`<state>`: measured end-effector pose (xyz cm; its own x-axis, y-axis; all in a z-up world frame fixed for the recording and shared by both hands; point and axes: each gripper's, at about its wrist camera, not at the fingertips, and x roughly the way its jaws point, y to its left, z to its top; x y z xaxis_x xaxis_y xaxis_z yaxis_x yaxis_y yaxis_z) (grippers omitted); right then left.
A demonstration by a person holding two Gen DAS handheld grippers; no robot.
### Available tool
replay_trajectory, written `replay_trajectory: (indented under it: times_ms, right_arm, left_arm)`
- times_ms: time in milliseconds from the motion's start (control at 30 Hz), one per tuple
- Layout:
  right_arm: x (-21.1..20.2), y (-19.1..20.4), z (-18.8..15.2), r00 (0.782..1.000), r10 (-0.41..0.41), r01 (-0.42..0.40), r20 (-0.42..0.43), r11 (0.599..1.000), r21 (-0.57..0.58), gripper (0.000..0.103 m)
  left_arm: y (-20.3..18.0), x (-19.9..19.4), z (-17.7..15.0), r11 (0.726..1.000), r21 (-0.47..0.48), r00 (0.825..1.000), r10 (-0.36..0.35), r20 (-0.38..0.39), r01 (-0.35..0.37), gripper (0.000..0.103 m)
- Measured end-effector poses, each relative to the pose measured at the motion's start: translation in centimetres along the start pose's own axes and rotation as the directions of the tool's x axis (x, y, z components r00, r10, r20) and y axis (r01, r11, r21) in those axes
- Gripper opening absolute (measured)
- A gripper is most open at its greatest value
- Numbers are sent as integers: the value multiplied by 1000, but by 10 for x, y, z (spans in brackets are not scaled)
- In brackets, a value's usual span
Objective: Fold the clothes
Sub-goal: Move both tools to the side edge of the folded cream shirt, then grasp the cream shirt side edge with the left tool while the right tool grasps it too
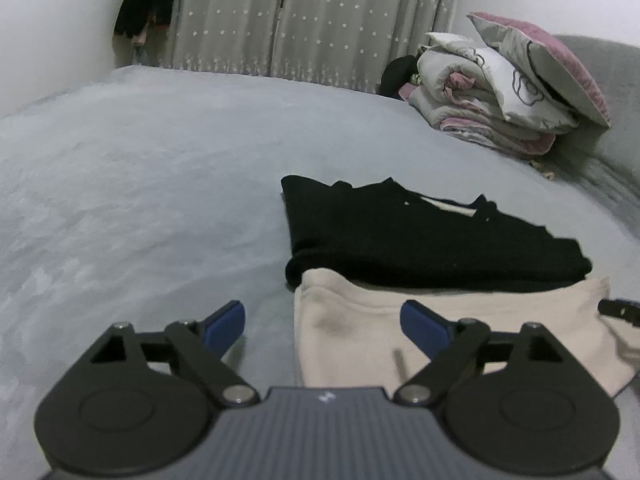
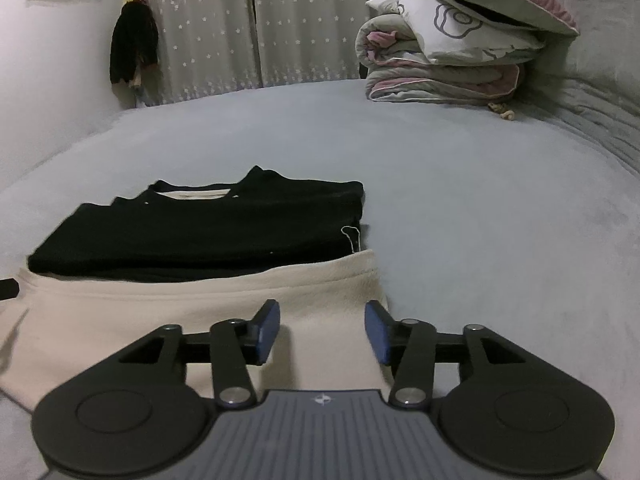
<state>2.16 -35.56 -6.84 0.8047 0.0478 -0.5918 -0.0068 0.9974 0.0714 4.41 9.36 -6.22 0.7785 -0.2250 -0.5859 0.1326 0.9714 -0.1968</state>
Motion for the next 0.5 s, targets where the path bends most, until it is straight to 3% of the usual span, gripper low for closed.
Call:
replay_trajectory:
  times_ms: [233,500]
  right_arm:
    - [-17,-16,-2,999,21,-18,-38,998,67,55]
    - [-36,-56,-8,988,88,-54,-128,967,250,57]
  left_arm:
    - [18,-17,-1,993,-109,995,-61,-83,51,98]
    - [42,-24,-8,963,-227,968,-186,-169,145,100]
